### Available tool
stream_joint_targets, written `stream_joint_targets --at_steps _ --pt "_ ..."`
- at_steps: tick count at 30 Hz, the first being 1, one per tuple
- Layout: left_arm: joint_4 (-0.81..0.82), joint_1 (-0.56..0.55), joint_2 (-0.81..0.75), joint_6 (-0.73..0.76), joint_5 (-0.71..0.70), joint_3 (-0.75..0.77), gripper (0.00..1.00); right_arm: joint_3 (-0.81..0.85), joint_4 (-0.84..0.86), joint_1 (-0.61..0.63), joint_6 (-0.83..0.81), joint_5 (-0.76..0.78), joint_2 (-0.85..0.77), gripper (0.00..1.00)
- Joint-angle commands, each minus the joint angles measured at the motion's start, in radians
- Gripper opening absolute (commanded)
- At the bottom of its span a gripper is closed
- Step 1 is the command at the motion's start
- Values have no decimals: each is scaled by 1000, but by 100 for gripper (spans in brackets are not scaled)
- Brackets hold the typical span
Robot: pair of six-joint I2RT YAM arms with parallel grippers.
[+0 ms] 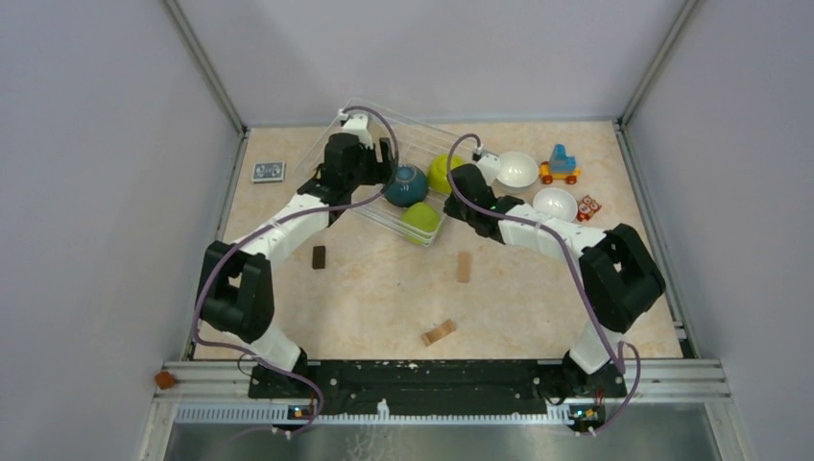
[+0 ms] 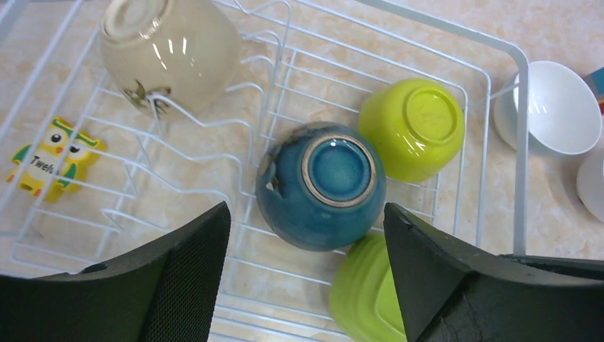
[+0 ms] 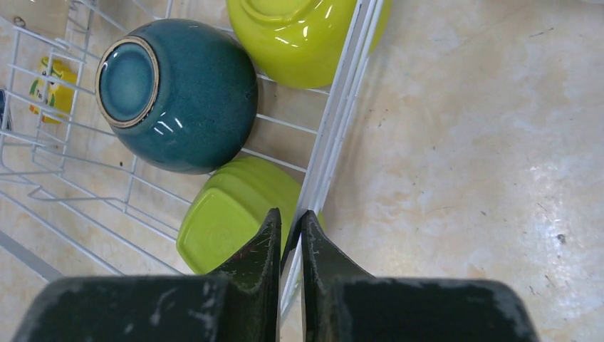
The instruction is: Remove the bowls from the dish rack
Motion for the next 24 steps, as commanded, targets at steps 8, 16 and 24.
stream_joint_targets --at_steps 8,16,24 --pt "59 0 -57 39 -93 -23 86 -109 -9 11 -132 -35 -203 0" --pt "51 0 -83 22 -132 -28 99 -239 69 10 -224 -151 -329 0" --pt "93 1 -149 -30 -178 -82 99 -283 67 11 -301 -194 -368 0"
